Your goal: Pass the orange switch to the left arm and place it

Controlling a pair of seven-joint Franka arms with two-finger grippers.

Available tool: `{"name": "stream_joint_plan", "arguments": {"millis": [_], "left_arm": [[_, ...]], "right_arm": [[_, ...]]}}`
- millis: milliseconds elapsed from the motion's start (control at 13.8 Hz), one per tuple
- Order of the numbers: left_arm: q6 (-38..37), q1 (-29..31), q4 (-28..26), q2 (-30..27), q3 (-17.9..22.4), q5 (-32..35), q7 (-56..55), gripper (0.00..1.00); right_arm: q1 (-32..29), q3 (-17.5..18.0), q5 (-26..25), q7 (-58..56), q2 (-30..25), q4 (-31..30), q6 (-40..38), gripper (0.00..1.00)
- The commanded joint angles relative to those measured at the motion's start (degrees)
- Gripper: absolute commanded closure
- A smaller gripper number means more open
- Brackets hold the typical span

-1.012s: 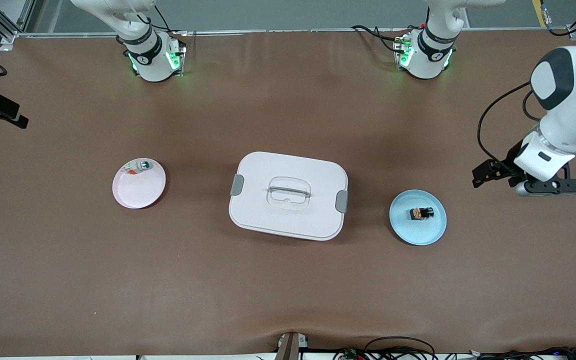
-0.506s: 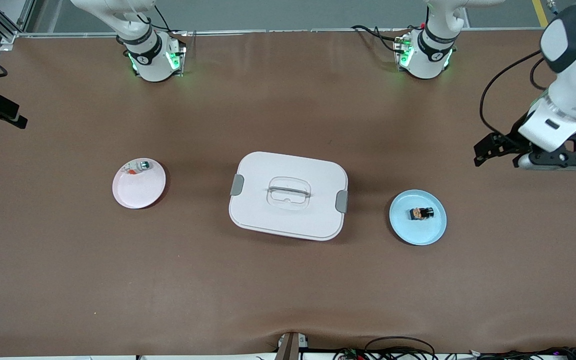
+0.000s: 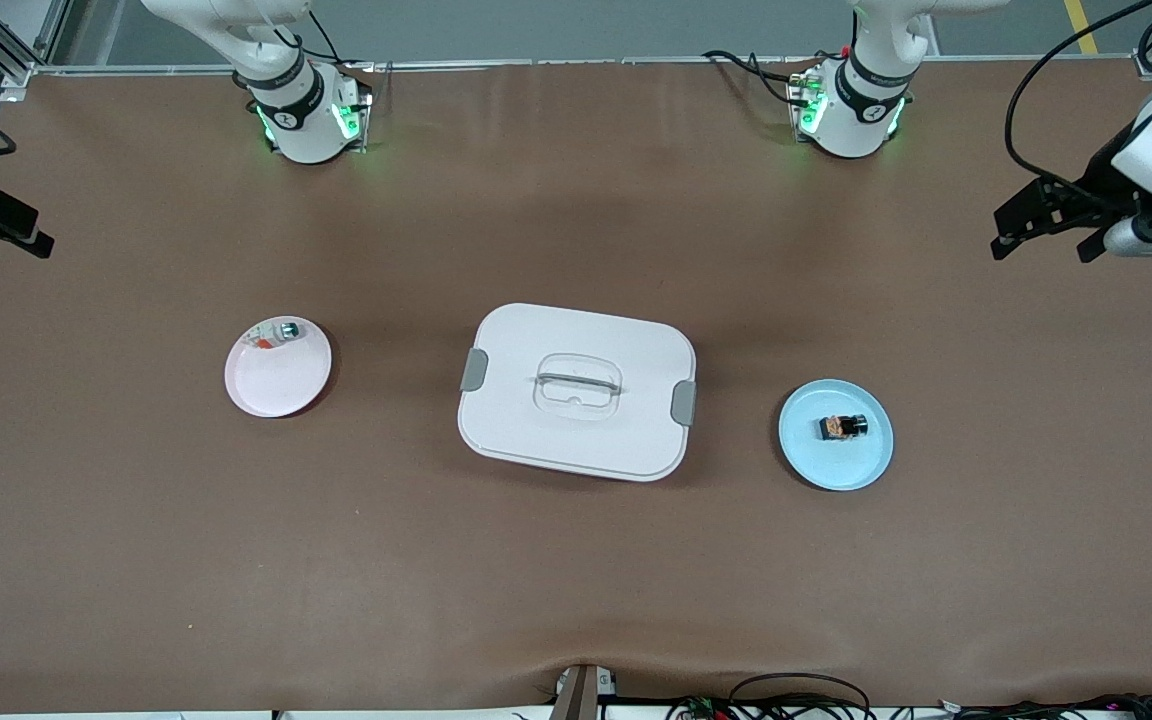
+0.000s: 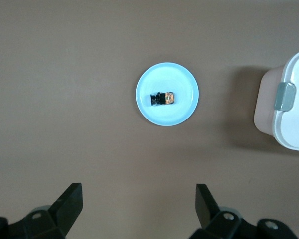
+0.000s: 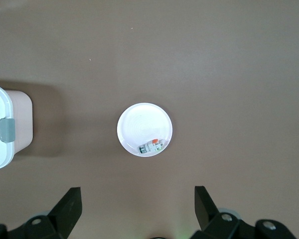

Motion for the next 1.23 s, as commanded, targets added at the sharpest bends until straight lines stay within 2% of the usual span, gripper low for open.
{"name": "stream_joint_plan", "arguments": {"millis": [0, 1157], "left_arm": [[-3.3, 0.3, 2.8, 0.6, -1.1, 1.1, -0.4, 0.0], [-4.4, 0.0, 5.2, 1.5, -1.2, 0.9, -0.4, 0.0]], "right_arm": [[-0.4, 0.6, -0.9, -0.4, -0.9, -0.3, 0.1, 0.0], [-0.3, 0.5, -1.5, -2.3, -1.0, -0.3, 1.6, 0.0]]}}
